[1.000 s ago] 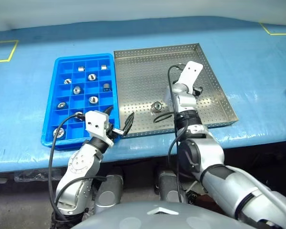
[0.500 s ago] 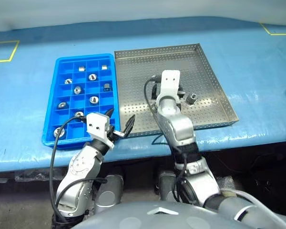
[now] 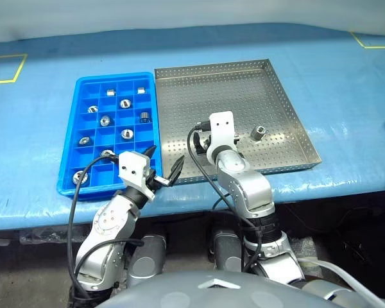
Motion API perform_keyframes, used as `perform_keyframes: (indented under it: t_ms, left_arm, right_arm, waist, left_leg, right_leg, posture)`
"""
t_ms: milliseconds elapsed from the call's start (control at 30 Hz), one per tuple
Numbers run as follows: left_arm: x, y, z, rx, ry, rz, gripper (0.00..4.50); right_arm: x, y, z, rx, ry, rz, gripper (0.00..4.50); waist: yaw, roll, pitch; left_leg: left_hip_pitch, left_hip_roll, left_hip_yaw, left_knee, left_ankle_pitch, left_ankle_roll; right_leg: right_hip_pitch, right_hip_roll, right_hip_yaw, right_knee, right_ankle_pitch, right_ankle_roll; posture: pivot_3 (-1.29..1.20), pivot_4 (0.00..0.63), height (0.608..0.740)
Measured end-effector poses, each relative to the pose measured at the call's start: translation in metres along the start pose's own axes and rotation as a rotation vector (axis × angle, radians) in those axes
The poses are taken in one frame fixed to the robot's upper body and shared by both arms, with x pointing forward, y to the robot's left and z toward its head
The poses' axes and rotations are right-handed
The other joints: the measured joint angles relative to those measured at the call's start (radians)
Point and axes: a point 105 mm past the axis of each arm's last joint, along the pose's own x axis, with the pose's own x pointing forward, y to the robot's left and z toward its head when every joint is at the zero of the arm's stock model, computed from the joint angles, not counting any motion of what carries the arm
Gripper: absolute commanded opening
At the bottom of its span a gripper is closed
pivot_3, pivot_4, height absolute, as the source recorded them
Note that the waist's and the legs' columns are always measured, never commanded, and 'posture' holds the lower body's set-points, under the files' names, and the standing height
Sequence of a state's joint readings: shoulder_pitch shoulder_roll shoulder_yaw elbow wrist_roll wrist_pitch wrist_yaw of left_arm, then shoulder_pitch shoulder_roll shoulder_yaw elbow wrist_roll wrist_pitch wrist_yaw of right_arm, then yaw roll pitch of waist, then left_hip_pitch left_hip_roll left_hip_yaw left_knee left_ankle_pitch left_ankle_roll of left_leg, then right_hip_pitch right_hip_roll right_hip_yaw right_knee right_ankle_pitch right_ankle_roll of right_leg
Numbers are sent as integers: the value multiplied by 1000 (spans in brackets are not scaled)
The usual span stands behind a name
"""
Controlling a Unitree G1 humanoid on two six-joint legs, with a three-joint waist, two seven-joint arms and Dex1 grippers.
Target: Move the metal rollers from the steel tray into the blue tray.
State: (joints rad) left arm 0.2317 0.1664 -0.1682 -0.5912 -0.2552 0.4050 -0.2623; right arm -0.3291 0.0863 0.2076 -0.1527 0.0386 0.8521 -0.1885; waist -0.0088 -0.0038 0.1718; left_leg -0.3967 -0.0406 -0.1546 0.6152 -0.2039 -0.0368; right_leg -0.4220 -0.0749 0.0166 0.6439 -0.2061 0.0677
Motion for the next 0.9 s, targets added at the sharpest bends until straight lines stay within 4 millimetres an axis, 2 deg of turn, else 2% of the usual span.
perform_keyframes:
  t_ms: [33, 133, 367, 433, 500, 633, 700, 900]
  left_arm:
    - [0, 0, 0, 1, -1, -1, 4500]
    - [1, 0, 1, 2, -4, -1, 4500]
    - [-2, 3, -1, 0, 3, 13, 4500]
    - [-3, 5, -2, 1, 8, 22, 4500]
    - [-4, 9, -1, 8, 5, 33, 4500]
    - [-7, 21, 7, 25, -26, 88, 4500]
    - [-11, 30, 13, 33, -51, 135, 4500]
    - [-37, 58, 24, 80, -91, 292, 4500]
  right_arm:
    - [2, 1, -4, -6, 14, 8, 4486]
    - [4, 2, -12, -7, 35, 20, 3904]
    - [1, 4, -9, -8, 31, 49, 1705]
    - [-2, 6, -3, 9, 29, 72, 1721]
    - [-3, 11, 12, 30, 1, 103, 1721]
    - [-15, 44, 80, 29, -187, 260, 1721]
    - [-24, 60, 101, 2, -261, 352, 1721]
    - [-34, 114, 84, -83, -232, 618, 1721]
  waist:
    - [0, 0, 0]
    - [1, 0, 0]
    - [3, 0, 0]
    - [5, 0, 0]
    - [5, 0, 0]
    - [7, 0, 0]
    - [19, 0, 0]
    - [49, -1, 0]
  left_leg:
    - [0, 0, 0, 0, 0, 0]
    - [0, 0, 0, 0, 0, 0]
    - [0, 0, 0, 0, 0, 0]
    - [-1, 0, 0, 0, 0, 0]
    - [-2, 0, 0, 0, 0, 0]
    - [-1, 0, -1, -1, 0, 0]
    - [-1, 0, -3, -2, 0, 0]
    - [-3, 0, -3, -3, -1, -1]
  right_leg:
    - [0, 0, 0, 0, 0, 0]
    - [0, 0, 0, 0, 0, 0]
    - [0, 0, 0, 0, 0, 0]
    - [-1, 0, 0, 0, 0, 0]
    - [-2, 0, 0, 1, 0, 0]
    - [-3, 0, -1, 1, 0, 0]
    - [-2, 0, -3, 0, 0, -1]
    - [-4, 0, -3, 0, -1, -2]
  posture:
    - [145, 150, 740]
    - [159, 150, 740]
    - [177, 150, 740]
    - [191, 150, 740]
    - [204, 150, 740]
    - [250, 150, 740]
    - [268, 150, 740]
    - [365, 150, 740]
